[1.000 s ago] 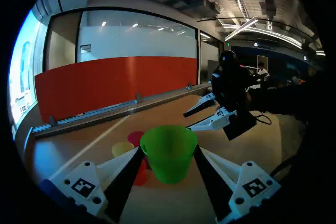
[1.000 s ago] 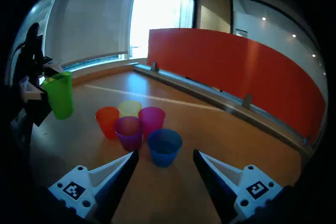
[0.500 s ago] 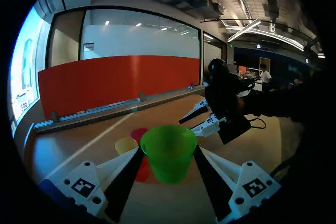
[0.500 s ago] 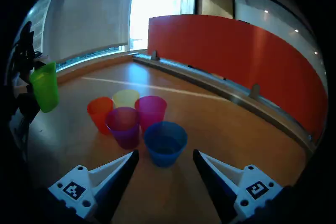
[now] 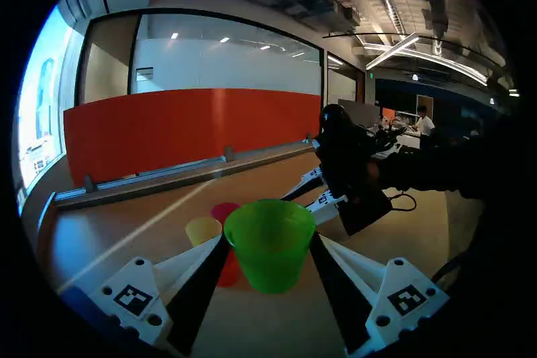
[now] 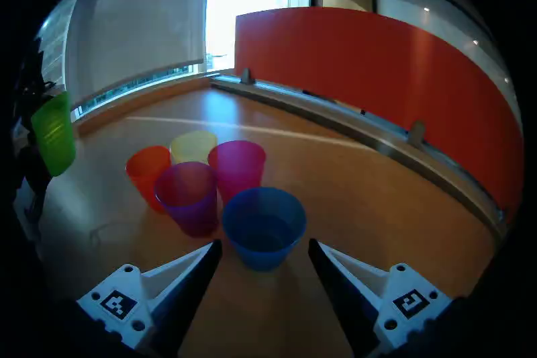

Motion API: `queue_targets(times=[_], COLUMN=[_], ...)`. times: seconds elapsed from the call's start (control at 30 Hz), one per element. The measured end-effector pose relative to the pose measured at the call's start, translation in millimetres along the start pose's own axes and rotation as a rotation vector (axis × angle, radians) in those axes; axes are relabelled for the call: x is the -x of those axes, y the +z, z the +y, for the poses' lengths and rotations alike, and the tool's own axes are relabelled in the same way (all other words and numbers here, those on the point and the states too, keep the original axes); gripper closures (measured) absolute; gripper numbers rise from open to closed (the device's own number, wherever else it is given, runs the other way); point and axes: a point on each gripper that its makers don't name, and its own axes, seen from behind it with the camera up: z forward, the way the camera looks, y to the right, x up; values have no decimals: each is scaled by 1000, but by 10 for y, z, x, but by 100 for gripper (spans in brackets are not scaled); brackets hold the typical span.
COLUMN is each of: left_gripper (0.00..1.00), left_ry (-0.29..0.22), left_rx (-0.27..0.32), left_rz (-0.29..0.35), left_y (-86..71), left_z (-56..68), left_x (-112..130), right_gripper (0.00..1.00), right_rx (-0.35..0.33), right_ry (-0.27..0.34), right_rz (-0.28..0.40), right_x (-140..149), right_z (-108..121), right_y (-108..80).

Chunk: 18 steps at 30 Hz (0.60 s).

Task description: Pour water

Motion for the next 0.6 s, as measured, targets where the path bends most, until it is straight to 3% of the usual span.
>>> queue_targets(times=[0.6], left_gripper=[15], left_ry=[-8], left_rx=[0], left_rz=[-2], left_y=[-27], left_z=[-26], left_x=[27], right_gripper=[0], right_rx=[-14], right_ry=[-11], right_rz=[1], right_x=[-79], right_z=[-28], right_y=[250])
